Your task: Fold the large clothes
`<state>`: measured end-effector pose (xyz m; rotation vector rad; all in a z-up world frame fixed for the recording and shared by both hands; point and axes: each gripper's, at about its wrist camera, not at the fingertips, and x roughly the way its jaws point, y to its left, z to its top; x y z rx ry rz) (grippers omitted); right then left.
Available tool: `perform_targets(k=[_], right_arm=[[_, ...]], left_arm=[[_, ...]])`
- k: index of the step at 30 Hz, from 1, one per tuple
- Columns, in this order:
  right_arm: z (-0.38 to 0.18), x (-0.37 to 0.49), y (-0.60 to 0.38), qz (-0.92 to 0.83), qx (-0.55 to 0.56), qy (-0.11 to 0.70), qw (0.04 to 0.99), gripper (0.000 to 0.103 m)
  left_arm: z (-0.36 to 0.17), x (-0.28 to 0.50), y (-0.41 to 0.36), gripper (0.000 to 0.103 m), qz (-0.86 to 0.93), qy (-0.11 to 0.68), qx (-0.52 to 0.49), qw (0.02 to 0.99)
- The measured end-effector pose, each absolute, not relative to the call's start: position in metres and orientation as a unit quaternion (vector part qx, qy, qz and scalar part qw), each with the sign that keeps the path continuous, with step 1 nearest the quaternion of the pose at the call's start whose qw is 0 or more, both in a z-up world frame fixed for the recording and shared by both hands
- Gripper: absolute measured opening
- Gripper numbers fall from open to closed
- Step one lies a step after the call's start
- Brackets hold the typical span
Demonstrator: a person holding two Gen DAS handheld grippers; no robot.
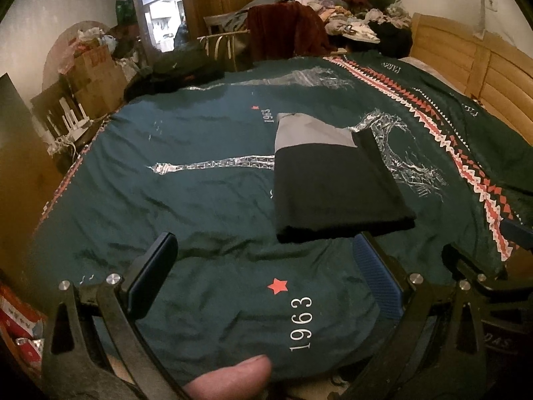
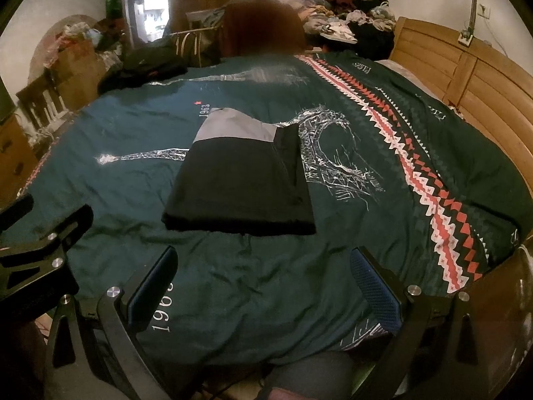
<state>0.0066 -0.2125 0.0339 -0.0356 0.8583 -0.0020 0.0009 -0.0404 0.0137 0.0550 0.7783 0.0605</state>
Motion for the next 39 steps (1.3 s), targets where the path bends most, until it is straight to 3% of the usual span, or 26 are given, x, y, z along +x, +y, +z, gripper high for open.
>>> perform_targets(k=[39], right_arm=[[0.0344, 0.0074, -0.2102, -0.005, -0.02, 0.413, 0.911, 0.103]], left_arm=[[0.0059, 0.0078, -0.0359, 0.103, 0.019, 0.406, 0.009, 0.914]])
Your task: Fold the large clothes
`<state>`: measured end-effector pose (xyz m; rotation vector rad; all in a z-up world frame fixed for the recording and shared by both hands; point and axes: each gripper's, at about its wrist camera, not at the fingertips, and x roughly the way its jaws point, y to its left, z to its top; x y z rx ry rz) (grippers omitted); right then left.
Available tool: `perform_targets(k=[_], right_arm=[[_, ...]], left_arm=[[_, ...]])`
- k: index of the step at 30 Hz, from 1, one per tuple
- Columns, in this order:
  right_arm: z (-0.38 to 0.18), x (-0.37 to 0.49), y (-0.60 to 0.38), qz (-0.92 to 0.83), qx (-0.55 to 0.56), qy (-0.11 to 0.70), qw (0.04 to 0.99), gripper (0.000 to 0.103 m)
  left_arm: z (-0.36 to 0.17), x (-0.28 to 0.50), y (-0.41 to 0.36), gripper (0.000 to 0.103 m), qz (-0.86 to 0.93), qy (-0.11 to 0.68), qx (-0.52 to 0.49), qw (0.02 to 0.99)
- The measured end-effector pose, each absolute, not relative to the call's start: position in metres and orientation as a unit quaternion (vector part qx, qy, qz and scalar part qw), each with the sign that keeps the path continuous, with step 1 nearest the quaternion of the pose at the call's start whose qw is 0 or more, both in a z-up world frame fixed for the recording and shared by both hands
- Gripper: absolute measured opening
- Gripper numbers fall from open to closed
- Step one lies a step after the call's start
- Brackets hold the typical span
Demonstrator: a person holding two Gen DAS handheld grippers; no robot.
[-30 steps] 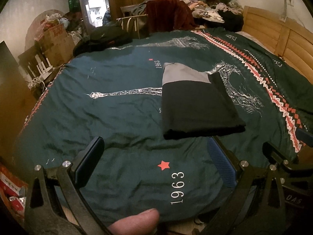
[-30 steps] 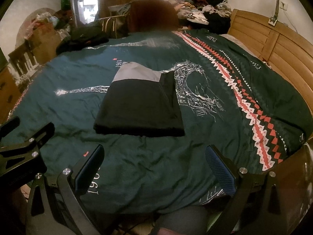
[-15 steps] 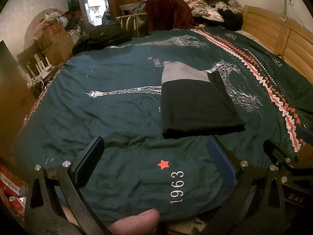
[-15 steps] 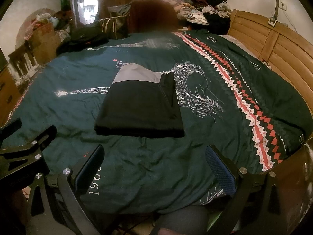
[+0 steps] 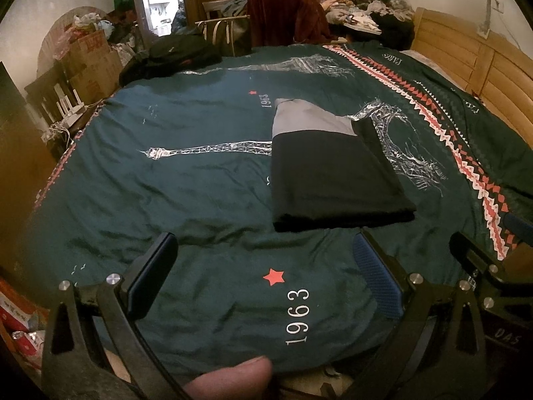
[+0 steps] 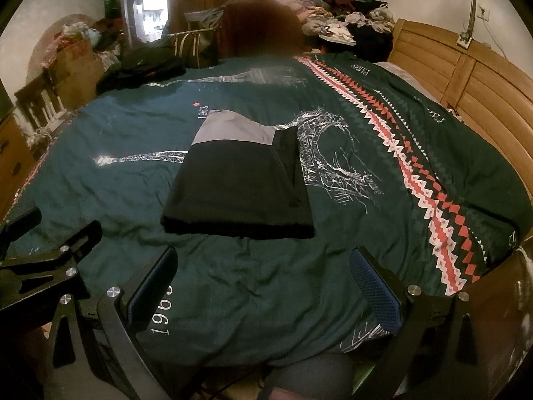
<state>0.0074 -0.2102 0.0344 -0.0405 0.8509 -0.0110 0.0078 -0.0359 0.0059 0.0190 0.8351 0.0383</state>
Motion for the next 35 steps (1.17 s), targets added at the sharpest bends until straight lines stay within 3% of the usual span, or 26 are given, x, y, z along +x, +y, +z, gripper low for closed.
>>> perform_targets(k=[10, 35], right_arm=[[0.061, 0.003, -0.199, -0.024, -0.047, 0.367, 0.929, 0.103], [0.044, 0.01, -0.195, -0.002, -0.029, 0.398, 0.917, 0.103]], left_arm=[[0.021, 0.01, -0.032, 0.103, -0.002, 0.36, -0.012, 0.933], [0.013, 0.011, -0.029, 0.103, 0.01, 0.36, -0.021, 0.933]])
